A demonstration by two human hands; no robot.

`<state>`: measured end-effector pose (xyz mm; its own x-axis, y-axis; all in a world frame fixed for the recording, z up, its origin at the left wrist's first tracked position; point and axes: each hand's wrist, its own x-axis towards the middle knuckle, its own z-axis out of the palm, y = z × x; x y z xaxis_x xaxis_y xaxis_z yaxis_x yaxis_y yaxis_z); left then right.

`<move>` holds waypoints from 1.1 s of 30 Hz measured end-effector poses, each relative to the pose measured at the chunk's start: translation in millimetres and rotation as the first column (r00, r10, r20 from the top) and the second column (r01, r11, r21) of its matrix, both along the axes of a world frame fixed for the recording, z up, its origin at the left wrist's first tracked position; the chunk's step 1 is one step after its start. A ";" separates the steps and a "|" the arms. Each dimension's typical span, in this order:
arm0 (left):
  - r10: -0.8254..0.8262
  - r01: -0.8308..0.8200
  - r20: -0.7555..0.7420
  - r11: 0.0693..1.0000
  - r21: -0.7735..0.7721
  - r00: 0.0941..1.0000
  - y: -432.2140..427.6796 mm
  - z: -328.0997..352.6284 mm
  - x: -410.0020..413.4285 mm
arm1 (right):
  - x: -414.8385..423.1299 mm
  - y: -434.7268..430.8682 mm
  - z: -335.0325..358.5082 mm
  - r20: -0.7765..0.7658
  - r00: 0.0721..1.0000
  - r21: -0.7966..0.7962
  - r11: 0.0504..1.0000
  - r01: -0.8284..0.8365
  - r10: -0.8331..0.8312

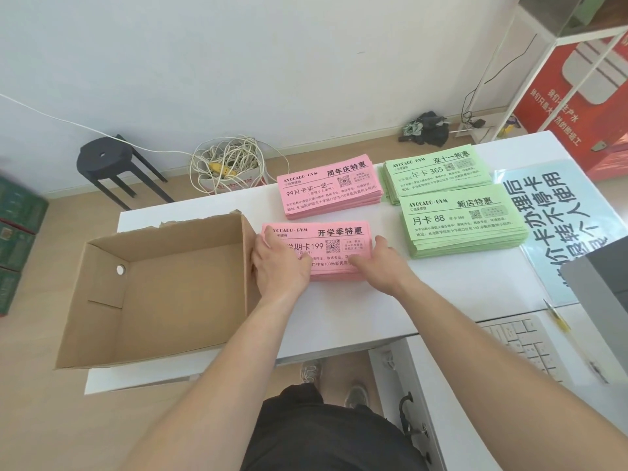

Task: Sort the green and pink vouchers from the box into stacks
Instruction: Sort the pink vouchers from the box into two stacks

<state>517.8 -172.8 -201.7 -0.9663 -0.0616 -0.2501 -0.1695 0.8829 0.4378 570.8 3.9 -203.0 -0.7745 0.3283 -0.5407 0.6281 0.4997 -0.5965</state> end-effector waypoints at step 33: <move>0.108 -0.159 0.236 0.965 0.208 0.966 4.3 -7.6 -0.3 | -35.5 21.6 4.9 -0.016 0.998 0.016 0.998 0.069 -0.068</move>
<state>517.4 -168.5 -209.3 -0.8719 -0.1043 -0.4784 -0.3939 0.7297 0.5589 535.4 25.5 -198.1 -0.7582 0.3897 -0.5227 0.6519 0.4657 -0.5984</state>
